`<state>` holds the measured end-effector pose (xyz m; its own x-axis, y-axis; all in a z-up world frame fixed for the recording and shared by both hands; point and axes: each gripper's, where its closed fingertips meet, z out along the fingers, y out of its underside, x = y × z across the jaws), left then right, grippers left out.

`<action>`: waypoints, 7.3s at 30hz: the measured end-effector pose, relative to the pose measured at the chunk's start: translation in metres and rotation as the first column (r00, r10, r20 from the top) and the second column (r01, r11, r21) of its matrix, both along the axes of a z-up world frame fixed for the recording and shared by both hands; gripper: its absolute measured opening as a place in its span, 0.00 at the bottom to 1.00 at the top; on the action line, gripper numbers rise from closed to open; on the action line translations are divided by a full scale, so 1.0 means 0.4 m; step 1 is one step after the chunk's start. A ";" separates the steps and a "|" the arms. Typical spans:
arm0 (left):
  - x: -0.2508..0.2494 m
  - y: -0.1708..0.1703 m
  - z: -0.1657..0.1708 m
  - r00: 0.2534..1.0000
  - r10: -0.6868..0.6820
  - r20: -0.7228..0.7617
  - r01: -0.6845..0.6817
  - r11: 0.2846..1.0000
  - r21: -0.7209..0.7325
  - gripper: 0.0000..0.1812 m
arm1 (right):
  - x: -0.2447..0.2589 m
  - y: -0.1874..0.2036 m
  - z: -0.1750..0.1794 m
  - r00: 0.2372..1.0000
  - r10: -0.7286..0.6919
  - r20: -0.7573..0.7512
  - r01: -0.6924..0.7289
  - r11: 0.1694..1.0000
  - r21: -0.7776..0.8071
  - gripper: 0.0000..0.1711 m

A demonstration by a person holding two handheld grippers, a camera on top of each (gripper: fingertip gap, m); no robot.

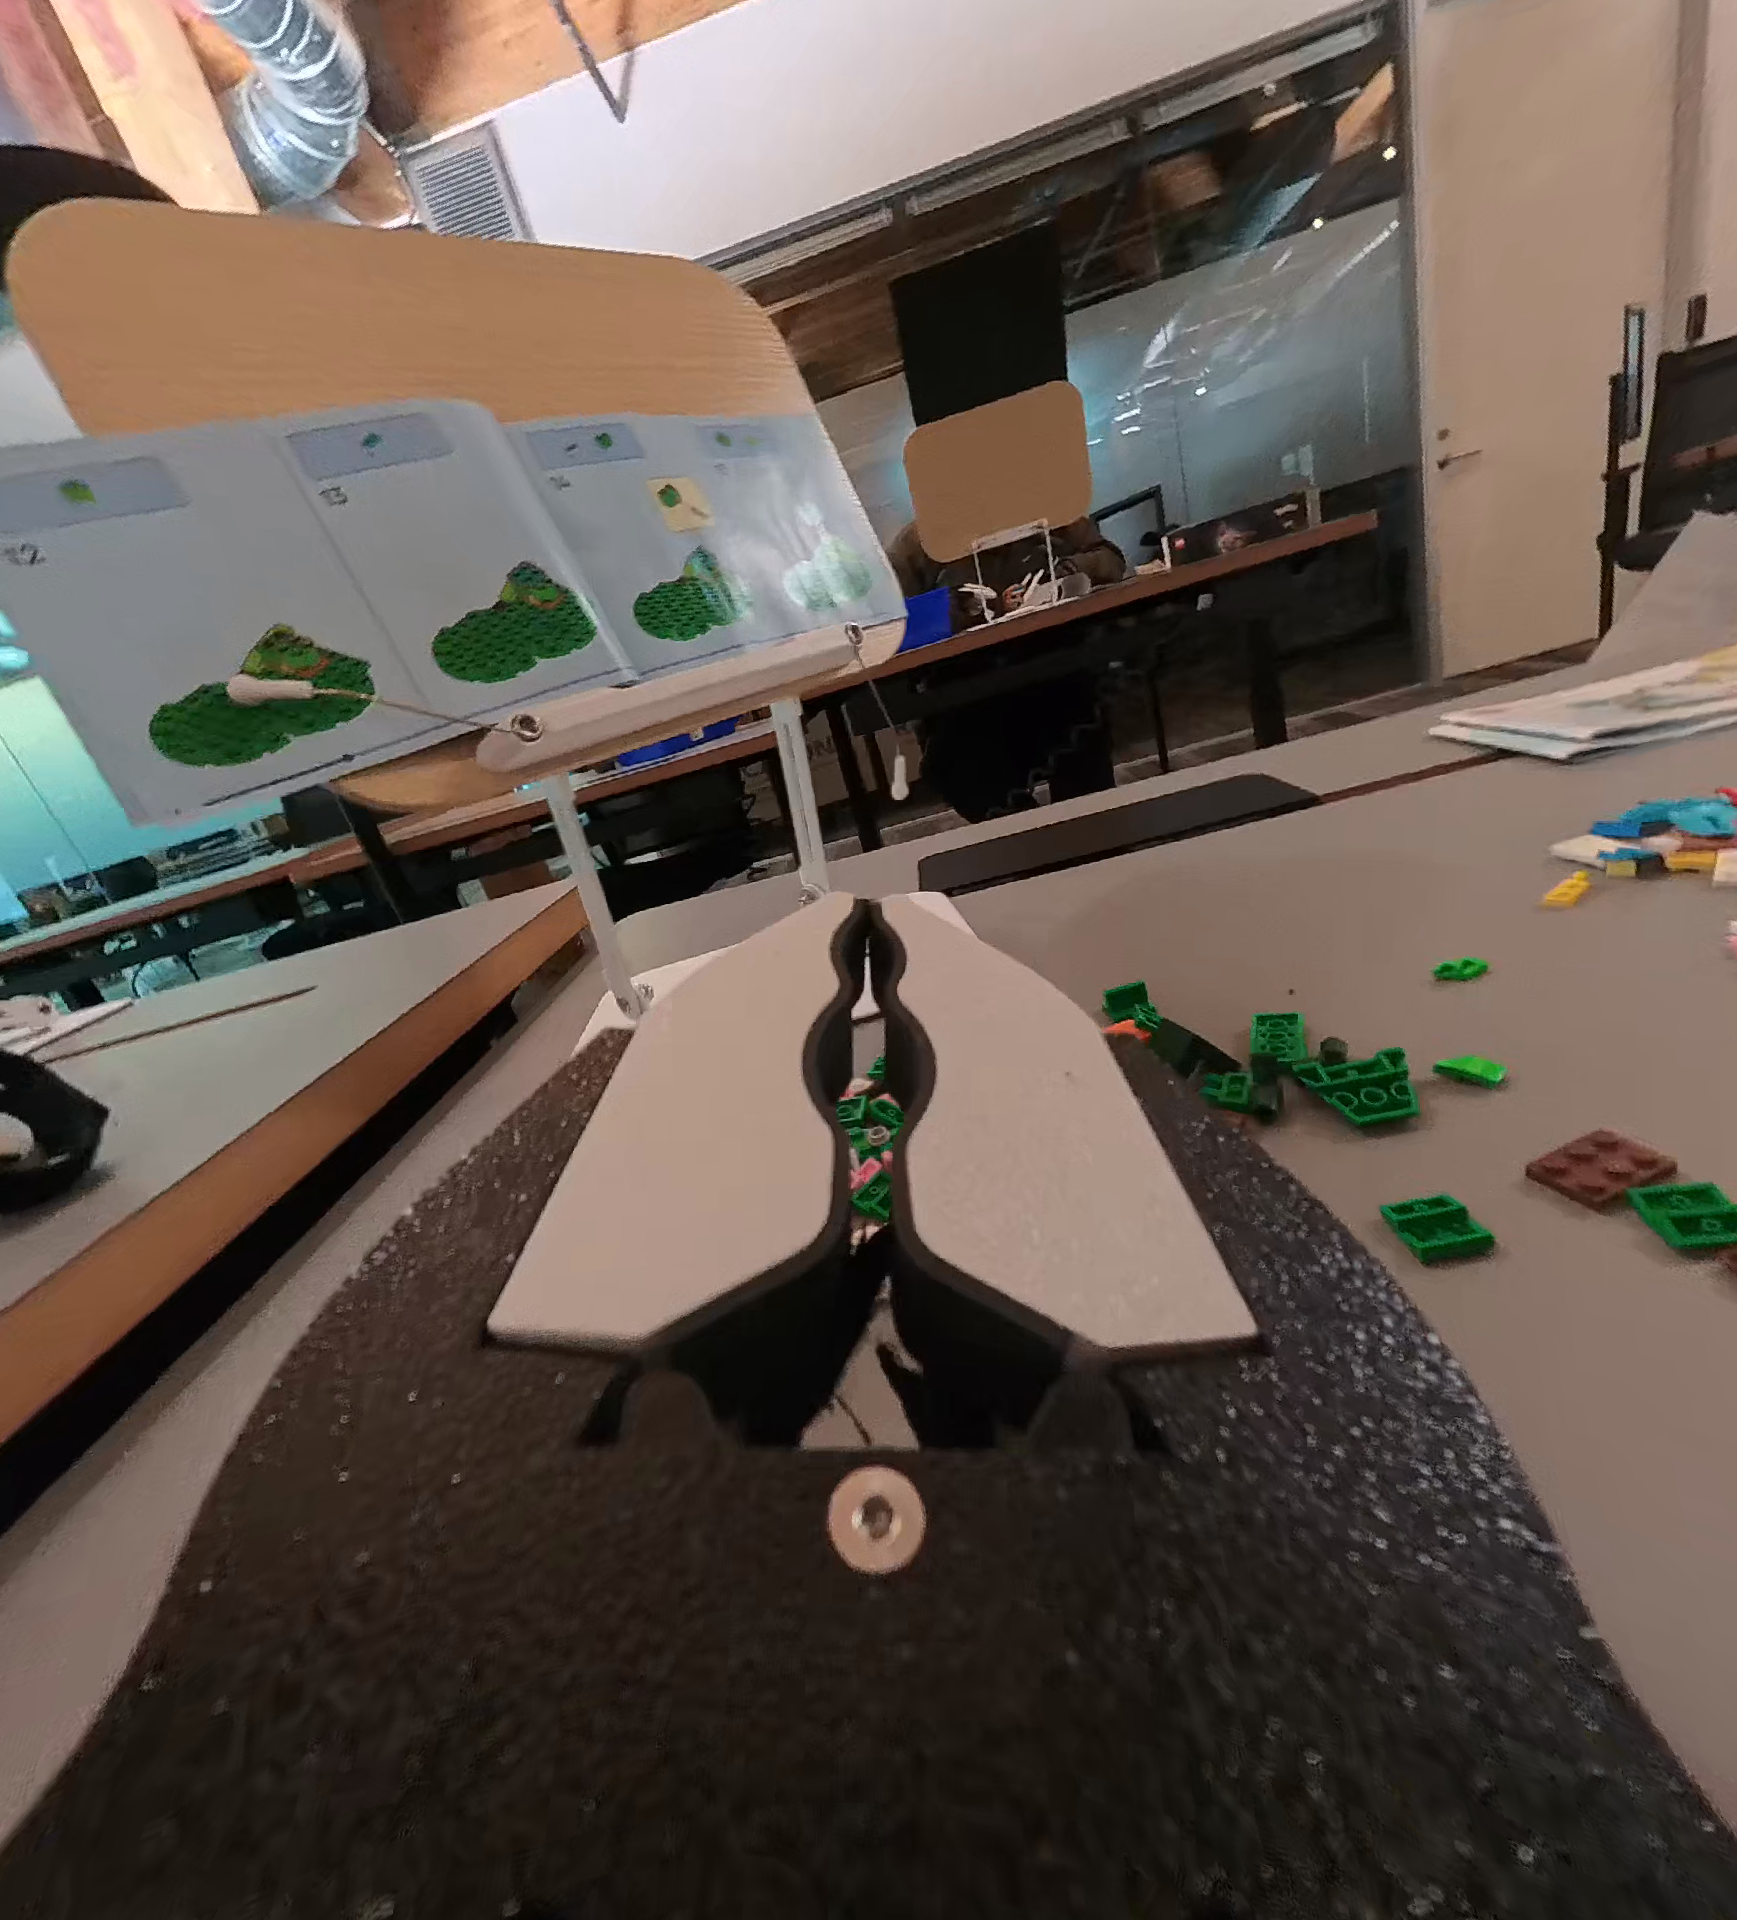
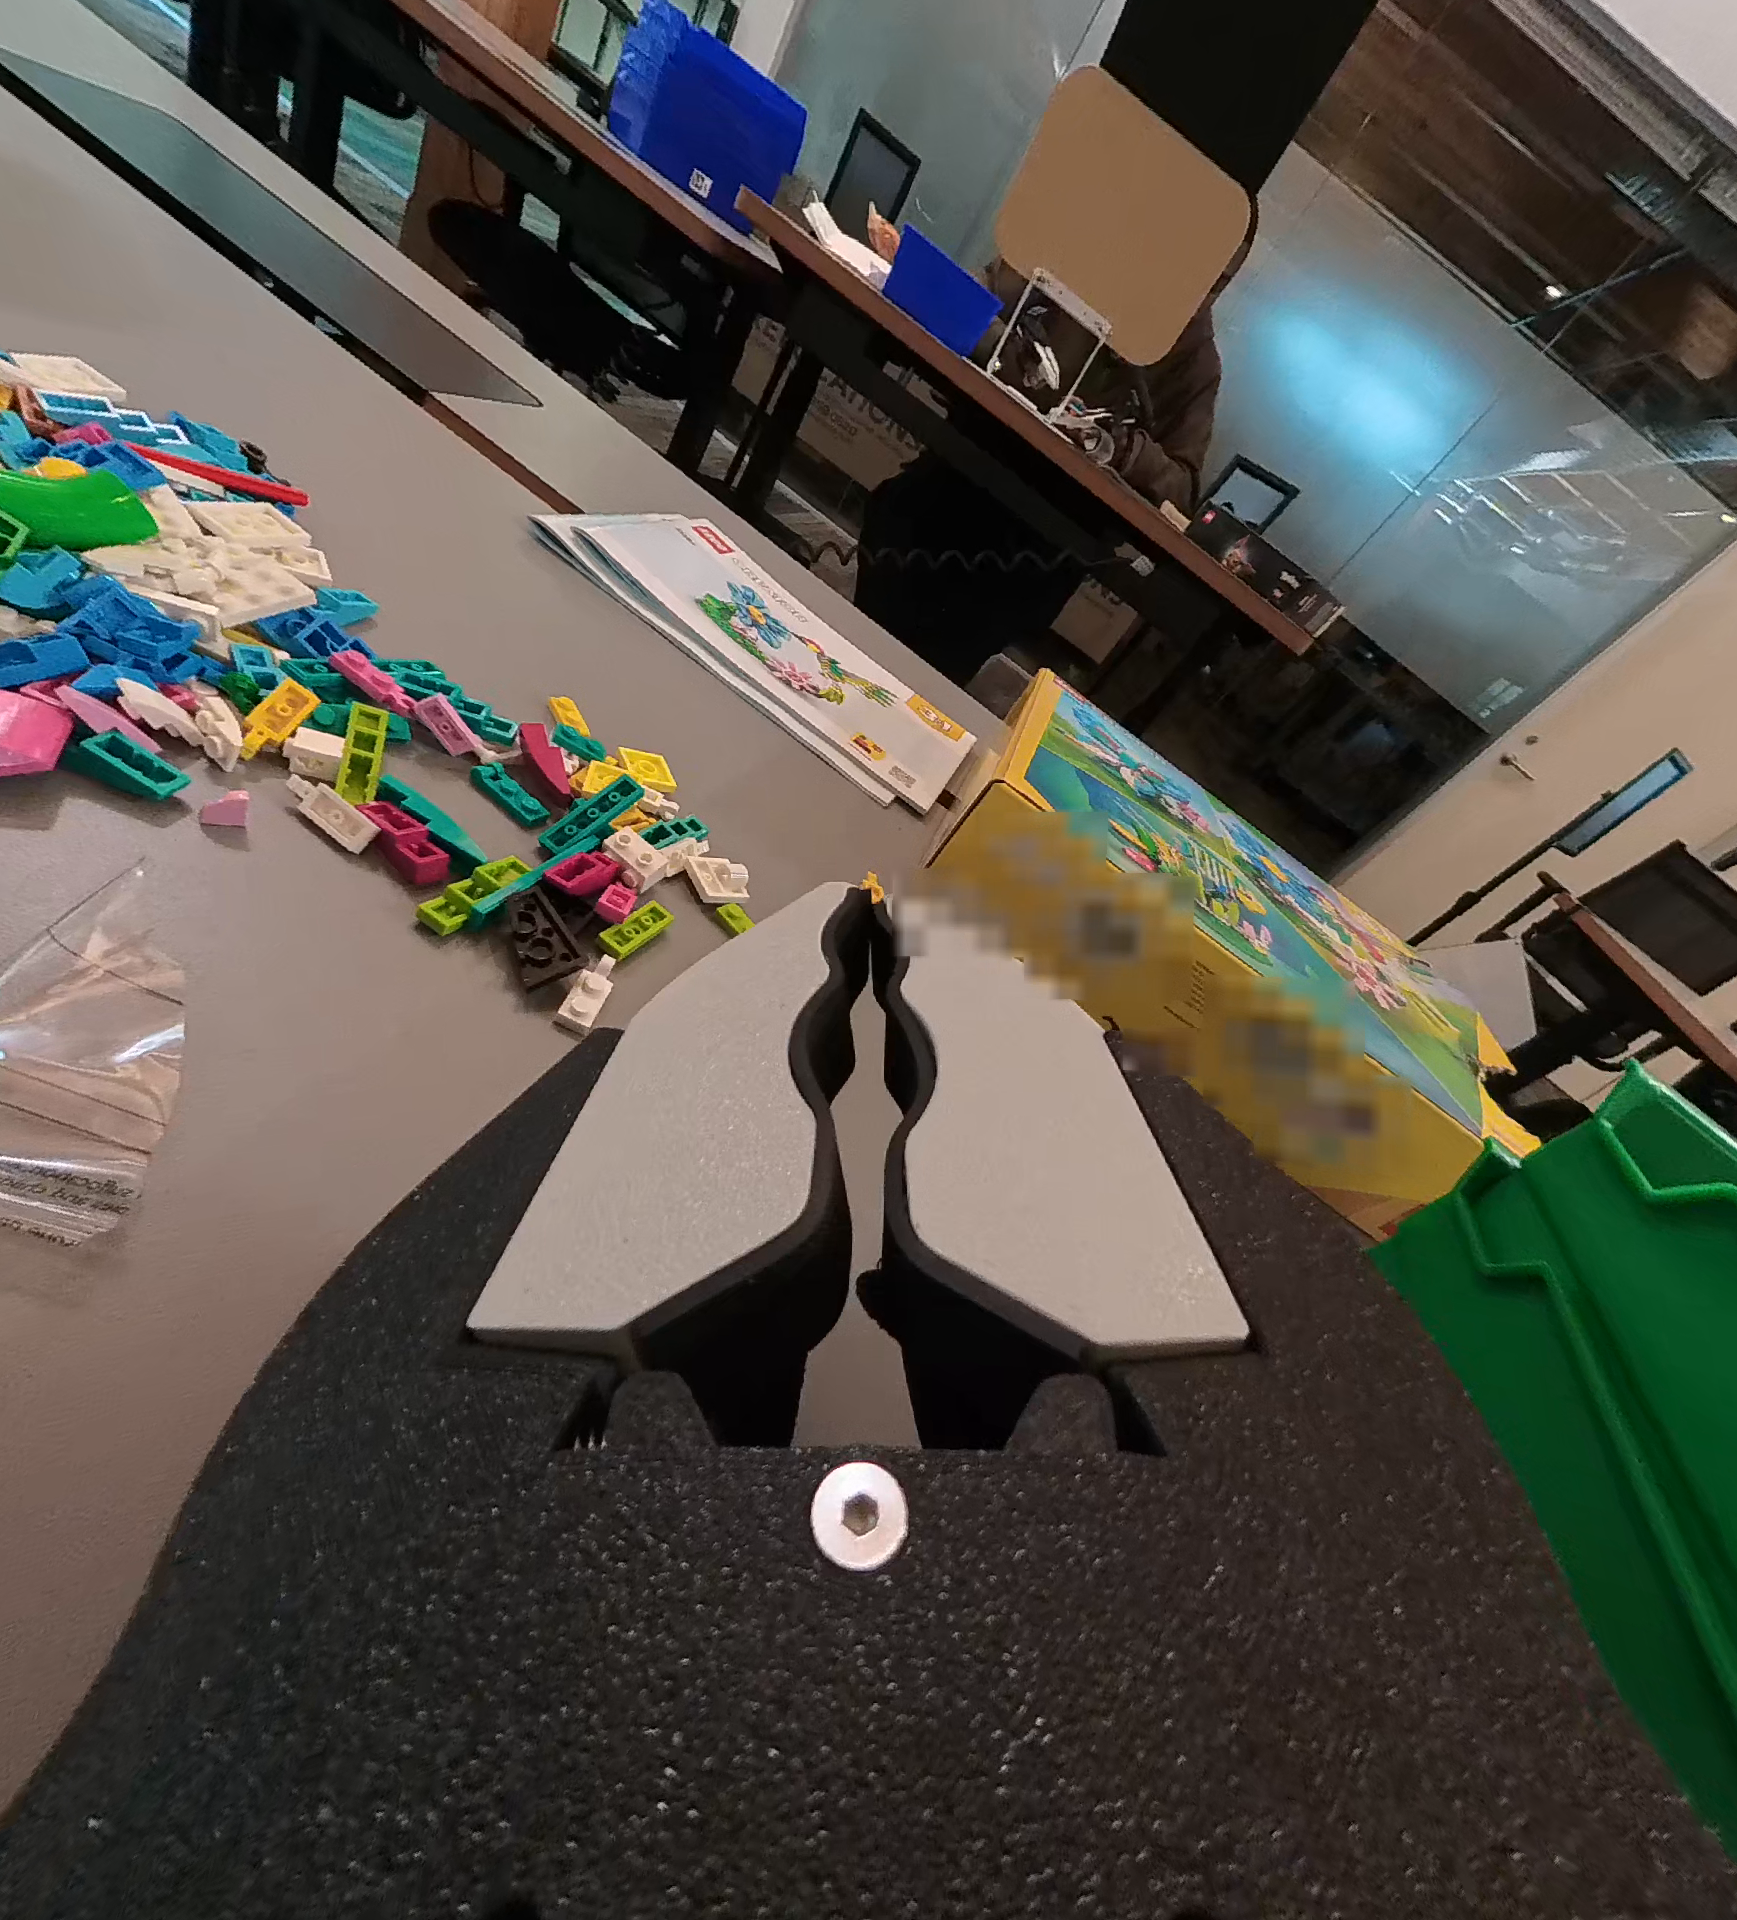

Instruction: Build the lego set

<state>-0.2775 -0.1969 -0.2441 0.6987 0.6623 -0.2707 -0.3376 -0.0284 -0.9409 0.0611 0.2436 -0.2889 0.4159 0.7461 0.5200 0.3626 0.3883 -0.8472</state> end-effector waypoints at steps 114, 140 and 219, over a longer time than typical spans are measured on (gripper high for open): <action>0.098 0.399 0.069 0.538 -0.537 -0.649 0.065 0.794 -0.604 0.01 | -0.017 -0.016 -0.025 0.997 0.058 0.059 -0.058 0.998 -0.008 0.00; -0.036 -0.081 -0.223 0.822 -0.028 0.568 0.560 0.218 -0.799 0.02 | -0.021 -0.019 -0.027 0.996 0.065 0.068 -0.065 0.998 -0.005 0.00; -0.215 -0.129 -0.248 0.686 0.262 0.678 0.307 0.741 -0.597 0.08 | -0.030 -0.030 -0.040 0.990 0.086 0.110 -0.087 0.996 0.008 0.00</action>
<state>-0.3634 -0.2487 -0.3434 0.8615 0.5064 -0.0374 0.3798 -0.6915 -0.6145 0.0490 0.2316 -0.3050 0.2899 0.7697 0.5688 0.4178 0.4329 -0.7988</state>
